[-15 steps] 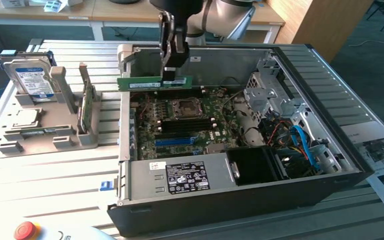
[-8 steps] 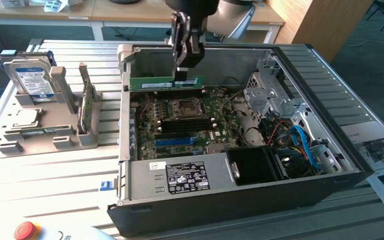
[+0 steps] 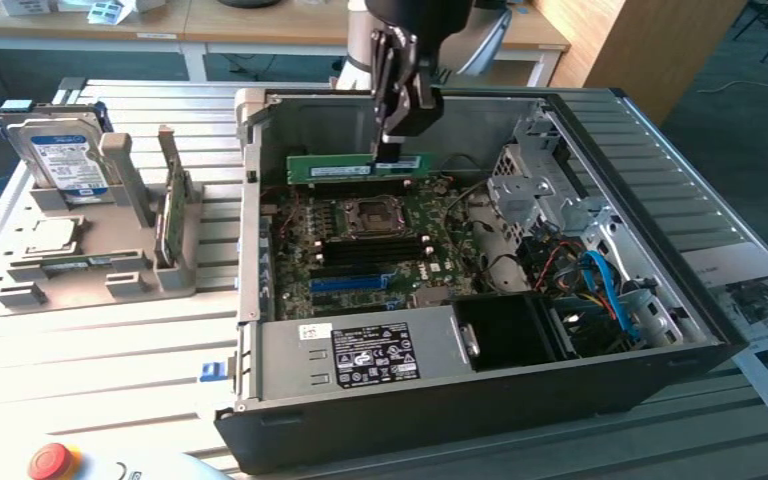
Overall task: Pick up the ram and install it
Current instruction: 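Pick up the ram and move it above insertion slot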
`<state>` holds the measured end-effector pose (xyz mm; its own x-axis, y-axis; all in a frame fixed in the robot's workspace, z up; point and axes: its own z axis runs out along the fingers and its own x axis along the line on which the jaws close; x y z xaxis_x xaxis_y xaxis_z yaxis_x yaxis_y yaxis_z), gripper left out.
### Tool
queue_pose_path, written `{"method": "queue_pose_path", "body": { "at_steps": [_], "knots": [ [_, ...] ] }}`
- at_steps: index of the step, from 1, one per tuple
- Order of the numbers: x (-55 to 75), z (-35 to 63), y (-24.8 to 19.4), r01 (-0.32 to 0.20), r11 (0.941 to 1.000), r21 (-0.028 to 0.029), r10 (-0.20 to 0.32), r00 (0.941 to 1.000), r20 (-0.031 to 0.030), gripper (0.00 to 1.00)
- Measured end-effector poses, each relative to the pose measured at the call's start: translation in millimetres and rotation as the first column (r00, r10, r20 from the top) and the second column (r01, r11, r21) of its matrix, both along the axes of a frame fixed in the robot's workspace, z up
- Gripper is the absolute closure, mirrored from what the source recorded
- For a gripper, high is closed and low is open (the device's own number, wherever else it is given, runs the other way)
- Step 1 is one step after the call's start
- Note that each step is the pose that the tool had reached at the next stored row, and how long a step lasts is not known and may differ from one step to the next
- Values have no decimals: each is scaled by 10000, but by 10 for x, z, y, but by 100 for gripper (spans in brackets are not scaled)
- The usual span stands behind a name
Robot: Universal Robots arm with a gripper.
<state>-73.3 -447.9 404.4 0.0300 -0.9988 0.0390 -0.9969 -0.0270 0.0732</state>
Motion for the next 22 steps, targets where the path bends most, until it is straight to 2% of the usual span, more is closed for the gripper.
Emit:
{"method": "queue_pose_path", "body": {
  "at_steps": [13, 22],
  "knots": [
    [371, 0, -22, -7, 10000, 0, 7, 10000, -23, 88],
    [390, 0, -21, -7, 10000, 0, 7, 10000, -23, 88]
  ]
}}
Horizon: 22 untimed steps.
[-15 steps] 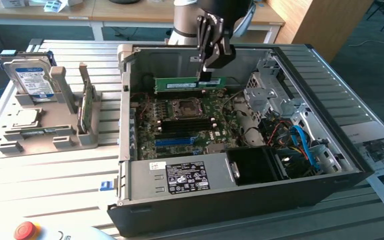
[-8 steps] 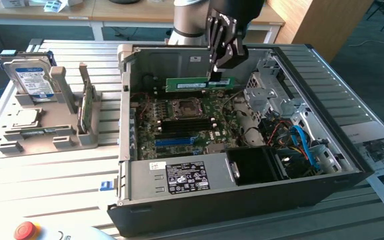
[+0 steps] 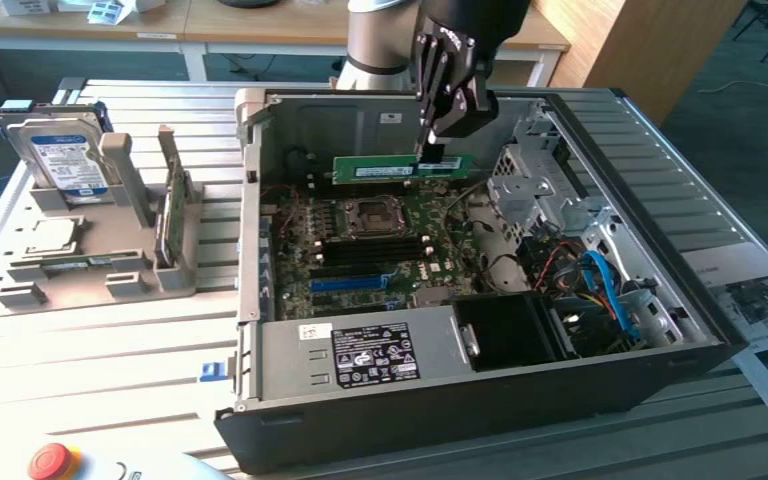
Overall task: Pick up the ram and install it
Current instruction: 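Pick up the ram and move it above insertion slot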
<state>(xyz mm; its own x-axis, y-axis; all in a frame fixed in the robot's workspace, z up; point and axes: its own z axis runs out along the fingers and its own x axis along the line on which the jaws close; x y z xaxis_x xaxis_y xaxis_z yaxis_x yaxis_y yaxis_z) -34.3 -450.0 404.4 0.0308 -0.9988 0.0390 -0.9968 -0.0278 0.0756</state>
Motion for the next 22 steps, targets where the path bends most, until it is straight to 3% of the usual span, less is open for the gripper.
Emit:
{"method": "queue_pose_path", "body": {
  "at_steps": [4, 10, 22],
  "knots": [
    [6, -1, 22, -2, 10000, 0, 2, 10000, 0, 88],
    [21, -4, 91, 1, 10000, 0, -1, 10000, 0, 88],
    [36, -16, 297, 0, 10000, -1, 0, 10000, 0, 88]
  ]
}}
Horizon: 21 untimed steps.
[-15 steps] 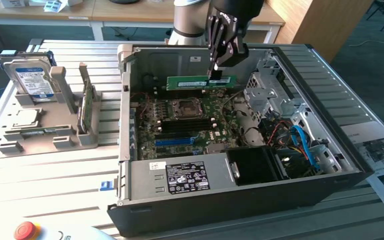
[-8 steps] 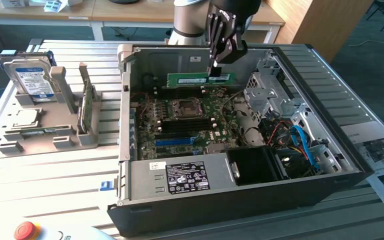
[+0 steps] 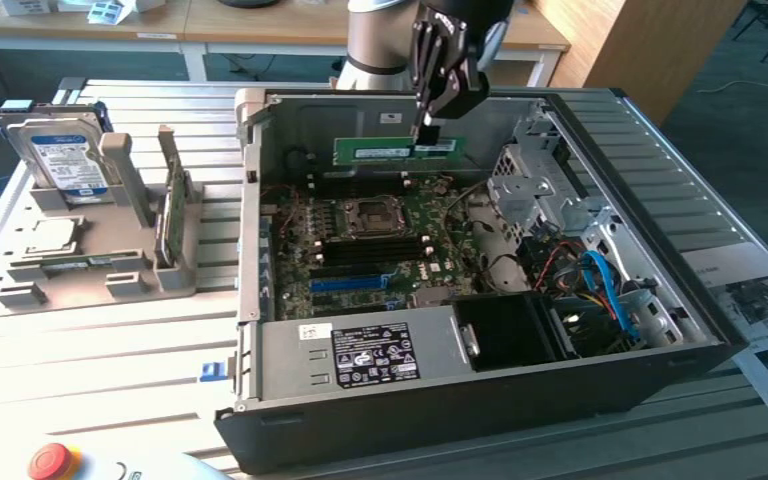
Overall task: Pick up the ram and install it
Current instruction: 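Pick up the ram and move it above insertion slot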
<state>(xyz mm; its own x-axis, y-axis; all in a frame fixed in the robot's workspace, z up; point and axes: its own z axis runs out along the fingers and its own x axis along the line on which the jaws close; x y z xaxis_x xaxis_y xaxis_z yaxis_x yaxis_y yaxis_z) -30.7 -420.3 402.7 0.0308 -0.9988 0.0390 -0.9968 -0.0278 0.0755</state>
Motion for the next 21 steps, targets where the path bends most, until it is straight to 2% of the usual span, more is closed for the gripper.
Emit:
{"method": "queue_pose_path", "body": {
  "at_steps": [7, 14, 16, 21],
  "knots": [
    [4, -7, 112, 0, 10000, 0, 0, 10000, -1, 88],
    [4, -9, 115, 0, 10000, 2, 0, 10000, 0, 88],
    [4, -80, 115, -1, 10000, 1, 1, 10000, 0, 88],
    [3, -136, 115, 0, 10000, 1, 0, 10000, 0, 88]
  ]
}}
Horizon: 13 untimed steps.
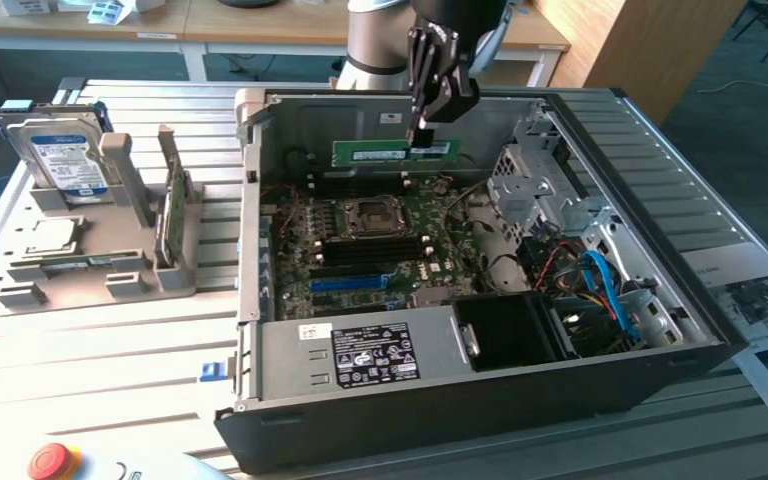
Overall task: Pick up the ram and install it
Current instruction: 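Pick up the ram and move it above insertion slot, then insert the ram into the slot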
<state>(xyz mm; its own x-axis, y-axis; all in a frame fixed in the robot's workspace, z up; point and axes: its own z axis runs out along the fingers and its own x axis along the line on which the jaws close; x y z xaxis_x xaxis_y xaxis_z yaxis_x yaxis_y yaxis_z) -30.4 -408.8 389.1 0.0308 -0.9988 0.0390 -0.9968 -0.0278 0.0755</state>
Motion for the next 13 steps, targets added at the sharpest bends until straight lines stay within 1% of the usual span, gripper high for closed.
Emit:
{"method": "queue_pose_path", "body": {
  "at_steps": [13],
  "knots": [
    [0, -19, 0, 0, 10000, 3, 0, 10000, 3, 88]
  ]
}}
